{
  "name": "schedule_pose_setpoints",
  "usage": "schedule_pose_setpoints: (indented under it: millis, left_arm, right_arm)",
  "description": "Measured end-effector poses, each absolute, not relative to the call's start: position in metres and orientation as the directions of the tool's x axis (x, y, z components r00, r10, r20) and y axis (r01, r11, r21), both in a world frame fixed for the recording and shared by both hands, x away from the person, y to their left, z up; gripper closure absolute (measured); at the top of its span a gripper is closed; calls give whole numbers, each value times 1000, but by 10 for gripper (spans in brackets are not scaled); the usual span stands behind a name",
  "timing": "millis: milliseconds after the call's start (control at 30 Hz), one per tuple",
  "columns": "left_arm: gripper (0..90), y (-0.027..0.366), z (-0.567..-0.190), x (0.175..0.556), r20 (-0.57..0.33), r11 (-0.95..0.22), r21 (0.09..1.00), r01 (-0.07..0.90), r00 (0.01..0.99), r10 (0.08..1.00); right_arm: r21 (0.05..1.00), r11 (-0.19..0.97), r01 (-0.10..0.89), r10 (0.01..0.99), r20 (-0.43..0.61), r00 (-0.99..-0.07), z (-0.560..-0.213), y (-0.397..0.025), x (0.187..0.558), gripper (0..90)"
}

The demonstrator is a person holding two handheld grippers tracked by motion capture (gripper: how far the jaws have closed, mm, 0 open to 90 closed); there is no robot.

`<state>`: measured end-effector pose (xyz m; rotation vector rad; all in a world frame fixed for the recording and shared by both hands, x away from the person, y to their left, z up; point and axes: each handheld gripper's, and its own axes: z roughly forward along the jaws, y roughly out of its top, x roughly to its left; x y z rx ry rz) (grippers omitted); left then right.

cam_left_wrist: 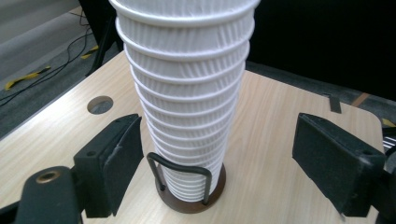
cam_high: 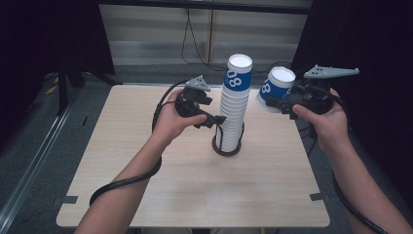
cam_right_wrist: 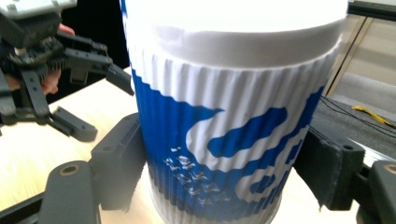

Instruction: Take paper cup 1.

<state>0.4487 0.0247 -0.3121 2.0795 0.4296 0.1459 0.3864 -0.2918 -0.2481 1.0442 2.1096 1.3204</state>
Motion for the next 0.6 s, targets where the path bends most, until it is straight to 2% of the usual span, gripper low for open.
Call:
schedule_pose_setpoints:
  millis: [600]
  left_arm:
    - [162, 21, -320, 427, -57, -507, 836, 210, 952, 300]
  right_arm:
    - [872, 320, 370, 728, 23, -685, -294, -281, 369, 229]
